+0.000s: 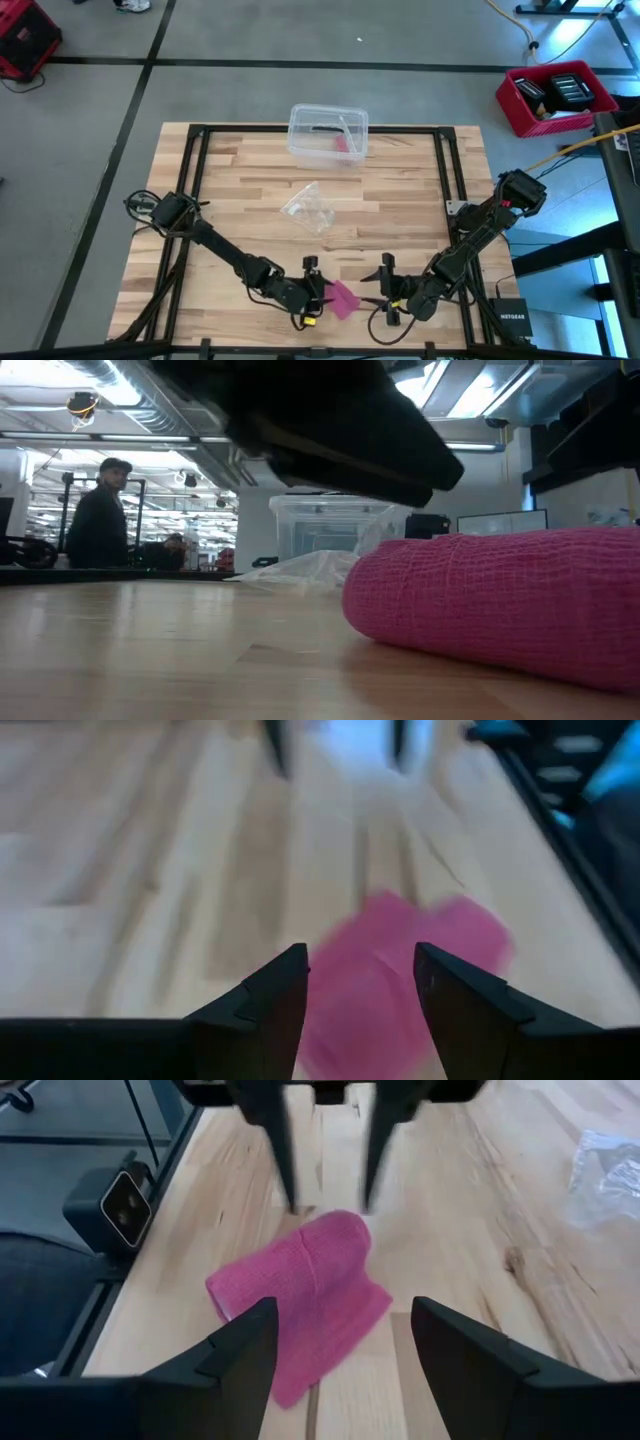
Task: Roll bandage
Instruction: Roll the pink bandage
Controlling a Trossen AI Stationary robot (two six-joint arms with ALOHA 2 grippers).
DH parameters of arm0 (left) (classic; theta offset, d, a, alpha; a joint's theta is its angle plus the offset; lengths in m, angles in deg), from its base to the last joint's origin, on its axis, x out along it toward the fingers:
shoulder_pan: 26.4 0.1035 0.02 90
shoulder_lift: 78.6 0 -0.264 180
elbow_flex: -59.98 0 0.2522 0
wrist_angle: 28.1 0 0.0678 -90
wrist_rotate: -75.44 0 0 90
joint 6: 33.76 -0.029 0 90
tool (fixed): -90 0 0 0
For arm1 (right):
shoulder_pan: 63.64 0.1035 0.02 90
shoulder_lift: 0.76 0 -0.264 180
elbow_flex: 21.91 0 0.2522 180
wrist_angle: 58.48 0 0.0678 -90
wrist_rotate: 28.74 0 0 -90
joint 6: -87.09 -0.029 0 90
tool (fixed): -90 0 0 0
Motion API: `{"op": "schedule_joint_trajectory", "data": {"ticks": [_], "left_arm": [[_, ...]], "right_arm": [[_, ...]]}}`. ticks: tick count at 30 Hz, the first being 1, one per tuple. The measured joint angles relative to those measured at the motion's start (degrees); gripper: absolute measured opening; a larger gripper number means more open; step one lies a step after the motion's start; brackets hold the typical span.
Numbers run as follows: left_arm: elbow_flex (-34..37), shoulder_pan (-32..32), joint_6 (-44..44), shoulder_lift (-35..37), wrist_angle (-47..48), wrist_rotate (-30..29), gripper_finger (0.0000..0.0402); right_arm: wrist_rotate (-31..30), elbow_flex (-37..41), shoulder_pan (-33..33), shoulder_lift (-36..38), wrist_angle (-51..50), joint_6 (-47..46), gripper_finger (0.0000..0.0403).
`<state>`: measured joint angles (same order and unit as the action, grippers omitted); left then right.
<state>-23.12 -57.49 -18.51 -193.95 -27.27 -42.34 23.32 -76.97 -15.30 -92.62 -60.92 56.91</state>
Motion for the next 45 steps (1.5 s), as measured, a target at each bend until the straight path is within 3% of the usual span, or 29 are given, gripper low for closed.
{"op": "schedule_joint_trajectory", "data": {"ticks": [5, 8, 15, 21, 26, 31, 39, 42, 45], "left_arm": [[-0.1, 1.96, -0.13, -1.07, -3.19, -1.72, 0.0175], [-0.08, 2.36, 2.58, -3.3, -3.01, 1.68, 0.0175], [-0.11, -0.65, 8.5, -4.62, -2.25, 1.49, 0.0175], [-0.11, -4.22, 11.43, -4.61, -1.14, -1.98, 0.0175], [-0.09, -6.2, 12.26, -4.66, -0.89, -3.99, 0.0175], [-0.07, -7.25, 13.32, -4.76, -0.82, -5.1, 0.0175], [-0.04, -8.11, 15.3, -4.76, -0.61, -5.22, 0.0175], [-0.04, -8.05, 16.45, -4.76, -0.19, -5.08, 0.0175], [-0.04, -8.13, 17.81, -4.76, 0.44, -5.11, 0.0175]], "right_arm": [[0.0, 0.0, 0.0, 0.0, 0.05, -0.86, 0.0232], [0.01, 0.0, 0.0, 0.0, -0.33, -0.95, 0.0232], [3.0, 0.02, 0.0, -0.02, -0.93, -1.06, 0.0232], [5.58, 0.02, 0.02, -0.16, -0.52, -1.06, 0.0232], [6.19, 0.02, -0.57, -4.28, 8.01, 2.93, 0.0232], [13.22, 0.0, -3.94, -10.12, 19.34, 9.46, 0.0232], [27.75, 0.0, -10.82, -14.86, 29.57, 11.22, 0.0232], [30.71, -0.13, -11.06, -16.09, 34.3, 12.39, 0.0232], [31.01, -1.22, -10.86, -17.36, 32.49, 12.43, 0.0232]]}}
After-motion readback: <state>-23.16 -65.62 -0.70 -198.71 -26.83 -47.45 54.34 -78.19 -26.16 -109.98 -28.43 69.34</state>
